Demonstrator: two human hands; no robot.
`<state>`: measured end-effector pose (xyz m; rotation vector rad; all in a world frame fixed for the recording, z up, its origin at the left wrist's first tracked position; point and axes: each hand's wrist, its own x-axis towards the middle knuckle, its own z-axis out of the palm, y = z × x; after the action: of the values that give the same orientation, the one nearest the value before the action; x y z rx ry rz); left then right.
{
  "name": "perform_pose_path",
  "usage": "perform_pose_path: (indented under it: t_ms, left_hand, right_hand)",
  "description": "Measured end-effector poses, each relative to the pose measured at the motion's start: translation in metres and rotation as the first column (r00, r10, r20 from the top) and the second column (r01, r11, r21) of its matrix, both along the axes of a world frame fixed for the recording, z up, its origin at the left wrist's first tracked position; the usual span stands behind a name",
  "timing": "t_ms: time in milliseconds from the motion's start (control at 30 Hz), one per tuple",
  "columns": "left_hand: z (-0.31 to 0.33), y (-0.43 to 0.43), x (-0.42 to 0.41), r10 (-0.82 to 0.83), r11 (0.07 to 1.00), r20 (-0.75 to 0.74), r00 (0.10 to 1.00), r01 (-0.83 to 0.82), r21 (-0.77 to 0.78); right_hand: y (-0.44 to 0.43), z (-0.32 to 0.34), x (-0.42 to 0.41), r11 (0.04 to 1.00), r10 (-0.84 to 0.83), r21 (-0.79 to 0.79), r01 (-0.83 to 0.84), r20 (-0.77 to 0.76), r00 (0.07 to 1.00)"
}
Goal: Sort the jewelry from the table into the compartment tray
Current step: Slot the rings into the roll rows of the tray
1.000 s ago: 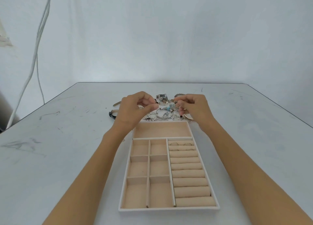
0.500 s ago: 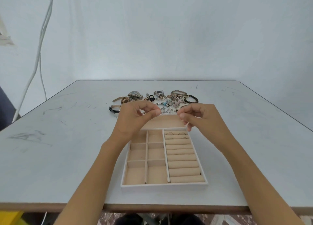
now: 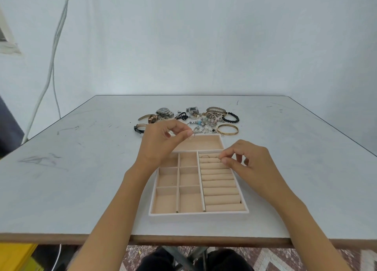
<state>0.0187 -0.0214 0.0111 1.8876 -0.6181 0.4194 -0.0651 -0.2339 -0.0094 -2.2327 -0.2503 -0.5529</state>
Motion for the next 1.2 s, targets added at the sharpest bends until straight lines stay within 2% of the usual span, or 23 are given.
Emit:
perform_pose_path:
  t_ms: [133,567,733,967,1067,1200]
  left_hand:
    - [0.0001,0.0002,0.0004,0.006,1.0,0.01,1.0,-0.006,0.015]
    - [-0.0014,0.0009,0.0013,0.0,1.0,0.01,1.0,0.0,0.022]
    - [-0.0022,0.0009,0.0013,-0.008,1.0,-0.004,1.0,0.008,0.016]
    - [-0.0031,0.0011,0.003,-0.021,1.0,-0.006,1.0,0.021,0.017]
    - [-0.0033,0.0002,0.0037,-0.028,0.999,-0.008,1.0,0.028,0.014]
    - [-0.0039,0.0007,0.0048,-0.029,0.999,-0.008,1.0,0.029,0.02]
  right_hand:
    - [-0.0009,-0.0043,-0.0004,0.995,-0.005,-0.095,0.008,0.028,1.0]
    - [0.0016,-0.0032,-0.0011,0.981,-0.019,-0.19,0.029,0.056,0.998]
    - [0.0003,-0.0039,-0.0013,0.992,-0.012,-0.125,0.016,0.027,1.0]
    - [0.0012,-0.0034,-0.0007,0.991,-0.021,-0.129,0.019,-0.02,1.0]
    - [-0.0008,-0.0035,-0.0004,0.997,-0.012,-0.07,0.008,-0.057,0.998]
    - [-0.0046,-0.0014,-0.001,0.998,-0.035,0.051,0.034,0.009,0.999]
